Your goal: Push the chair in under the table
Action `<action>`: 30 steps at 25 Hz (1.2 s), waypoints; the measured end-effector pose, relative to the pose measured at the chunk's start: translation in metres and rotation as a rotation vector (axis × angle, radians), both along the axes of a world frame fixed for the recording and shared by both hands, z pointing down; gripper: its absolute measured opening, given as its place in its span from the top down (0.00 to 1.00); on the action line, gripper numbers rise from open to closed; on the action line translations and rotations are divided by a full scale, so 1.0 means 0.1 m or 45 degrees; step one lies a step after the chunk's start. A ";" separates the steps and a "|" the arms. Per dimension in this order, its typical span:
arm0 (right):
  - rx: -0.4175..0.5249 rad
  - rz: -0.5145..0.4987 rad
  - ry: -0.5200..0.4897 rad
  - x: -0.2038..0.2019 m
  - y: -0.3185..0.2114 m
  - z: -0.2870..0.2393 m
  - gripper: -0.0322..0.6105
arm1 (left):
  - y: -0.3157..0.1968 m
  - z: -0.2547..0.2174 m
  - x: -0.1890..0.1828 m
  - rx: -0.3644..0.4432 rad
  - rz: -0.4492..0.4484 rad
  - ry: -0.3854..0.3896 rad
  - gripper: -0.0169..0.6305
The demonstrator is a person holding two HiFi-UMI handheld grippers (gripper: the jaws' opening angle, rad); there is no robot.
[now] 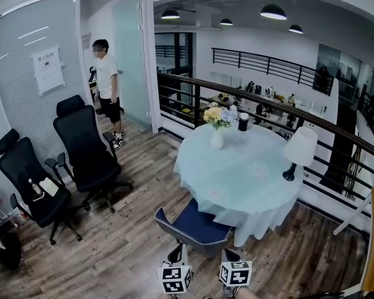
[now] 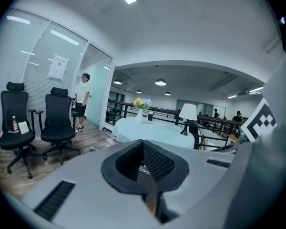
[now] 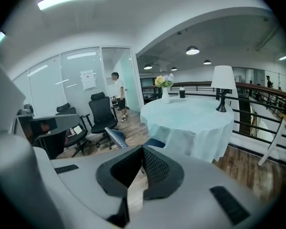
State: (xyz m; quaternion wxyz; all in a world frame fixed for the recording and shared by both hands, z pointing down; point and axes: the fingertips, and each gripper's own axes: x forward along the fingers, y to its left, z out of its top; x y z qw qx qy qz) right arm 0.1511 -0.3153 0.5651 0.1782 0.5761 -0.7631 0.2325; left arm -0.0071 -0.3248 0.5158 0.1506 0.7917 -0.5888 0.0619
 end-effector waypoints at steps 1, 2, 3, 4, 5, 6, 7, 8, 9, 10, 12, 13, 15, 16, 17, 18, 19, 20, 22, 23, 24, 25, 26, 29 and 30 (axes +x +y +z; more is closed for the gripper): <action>0.003 0.000 -0.006 -0.05 0.05 0.00 0.92 | 0.06 -0.01 0.00 -0.002 0.015 0.005 0.97; 0.006 -0.001 -0.011 -0.10 0.10 0.00 0.92 | 0.13 -0.02 0.00 -0.005 0.028 0.007 0.97; 0.008 -0.003 -0.016 -0.15 0.15 0.00 0.92 | 0.18 -0.02 0.00 -0.008 0.037 0.006 0.97; 0.010 -0.007 -0.021 -0.20 0.20 0.00 0.92 | 0.24 -0.03 -0.01 -0.012 0.043 0.004 0.97; 0.012 -0.010 -0.025 -0.25 0.24 0.00 0.92 | 0.29 -0.03 -0.02 -0.018 0.047 0.001 0.97; 0.012 -0.011 -0.029 -0.29 0.27 0.00 0.92 | 0.33 -0.03 -0.02 -0.024 0.051 -0.001 0.97; 0.011 -0.013 -0.032 -0.33 0.30 0.00 0.92 | 0.37 -0.03 -0.02 -0.029 0.055 -0.003 0.97; 0.010 -0.014 -0.036 -0.36 0.33 0.00 0.92 | 0.40 -0.02 -0.02 -0.035 0.059 -0.005 0.97; 0.010 -0.015 -0.038 -0.38 0.35 0.00 0.92 | 0.43 -0.01 -0.02 -0.042 0.060 -0.006 0.97; 0.012 -0.017 -0.040 -0.40 0.37 0.00 0.92 | 0.45 0.00 -0.03 -0.050 0.060 -0.006 0.97; 0.018 -0.017 -0.042 -0.43 0.40 -0.01 0.92 | 0.48 0.02 -0.04 -0.063 0.056 -0.002 0.97; 0.022 -0.017 -0.043 -0.43 0.42 -0.01 0.92 | 0.50 0.02 -0.04 -0.066 0.053 0.001 0.97; 0.029 -0.021 -0.045 -0.44 0.46 -0.02 0.92 | 0.54 0.01 -0.03 -0.067 0.050 0.005 0.97; 0.033 -0.027 -0.043 -0.45 0.48 -0.02 0.92 | 0.55 0.00 -0.03 -0.066 0.049 0.008 0.97; 0.038 -0.035 -0.039 -0.46 0.49 -0.03 0.92 | 0.55 0.00 -0.02 -0.064 0.049 0.012 0.97; 0.045 -0.043 -0.032 -0.47 0.49 -0.03 0.92 | 0.55 -0.01 -0.01 -0.063 0.048 0.017 0.97; 0.052 -0.049 -0.025 -0.47 0.50 -0.04 0.92 | 0.55 -0.01 0.01 -0.063 0.048 0.024 0.97; 0.057 -0.052 -0.019 -0.45 0.49 -0.05 0.92 | 0.53 -0.01 0.04 -0.064 0.049 0.031 0.97; 0.059 -0.054 -0.015 -0.40 0.47 -0.06 0.92 | 0.50 -0.01 0.11 -0.067 0.049 0.046 0.97; 0.056 -0.058 -0.016 -0.39 0.46 -0.07 0.92 | 0.49 -0.01 0.13 -0.071 0.045 0.052 0.97; 0.051 -0.064 -0.019 -0.39 0.45 -0.06 0.92 | 0.47 0.00 0.14 -0.078 0.038 0.056 0.97; 0.044 -0.071 -0.023 -0.40 0.45 -0.05 0.92 | 0.47 0.01 0.13 -0.087 0.030 0.057 0.97; 0.037 -0.079 -0.027 -0.42 0.46 -0.03 0.92 | 0.48 0.03 0.12 -0.096 0.021 0.058 0.97; 0.031 -0.097 -0.026 -0.40 0.46 -0.01 0.92 | 0.47 0.08 0.13 -0.113 0.002 0.065 0.97; 0.033 -0.099 -0.021 -0.38 0.45 -0.02 0.92 | 0.46 0.09 0.15 -0.116 0.000 0.068 0.97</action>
